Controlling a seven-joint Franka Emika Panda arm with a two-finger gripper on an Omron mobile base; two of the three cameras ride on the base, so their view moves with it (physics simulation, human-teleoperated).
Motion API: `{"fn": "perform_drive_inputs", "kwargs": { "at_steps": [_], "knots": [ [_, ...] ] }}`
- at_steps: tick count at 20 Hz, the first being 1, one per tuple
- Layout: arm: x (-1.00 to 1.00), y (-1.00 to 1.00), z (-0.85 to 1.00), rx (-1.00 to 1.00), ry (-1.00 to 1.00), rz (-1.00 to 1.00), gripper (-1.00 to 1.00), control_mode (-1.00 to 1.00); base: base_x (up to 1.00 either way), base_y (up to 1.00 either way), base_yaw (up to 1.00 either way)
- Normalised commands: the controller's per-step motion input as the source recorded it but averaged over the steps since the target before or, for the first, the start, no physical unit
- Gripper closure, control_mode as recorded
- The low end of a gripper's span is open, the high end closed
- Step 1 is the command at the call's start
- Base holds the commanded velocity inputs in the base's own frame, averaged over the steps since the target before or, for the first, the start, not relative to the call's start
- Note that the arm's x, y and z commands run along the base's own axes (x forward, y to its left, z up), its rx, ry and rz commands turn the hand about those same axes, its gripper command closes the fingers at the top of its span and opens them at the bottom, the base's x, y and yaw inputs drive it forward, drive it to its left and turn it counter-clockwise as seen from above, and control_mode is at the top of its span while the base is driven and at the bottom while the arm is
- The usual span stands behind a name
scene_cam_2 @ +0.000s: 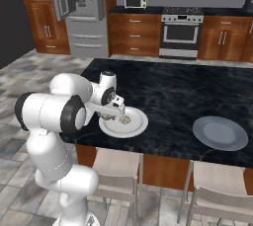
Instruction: Place two dumplings into each of the tupperware containers and then place the containers in the fridge.
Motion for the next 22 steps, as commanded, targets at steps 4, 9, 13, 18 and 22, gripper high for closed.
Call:
{"fn": "perform_drive_inputs", "kwargs": {
  "at_steps": [4,9,13,18,22],
  "knots": [
    [-0.15,1.00,0.60,0.00,0.08,0.00,1.00,-1.00,0.00,0.00,0.00],
    [-0.02,0.92,0.23,0.00,0.09,0.00,1.00,-1.00,0.00,0.00,0.00],
    [0.14,0.61,-0.27,-0.01,0.00,0.00,1.00,-1.00,0.00,0.00,0.00],
    [0.61,0.24,-0.64,-0.02,0.00,-0.02,1.00,-1.00,0.00,0.00,0.00],
    [0.37,0.00,-0.37,0.00,0.01,-0.03,1.00,-1.00,0.00,0.00,0.00]
  ]
}}
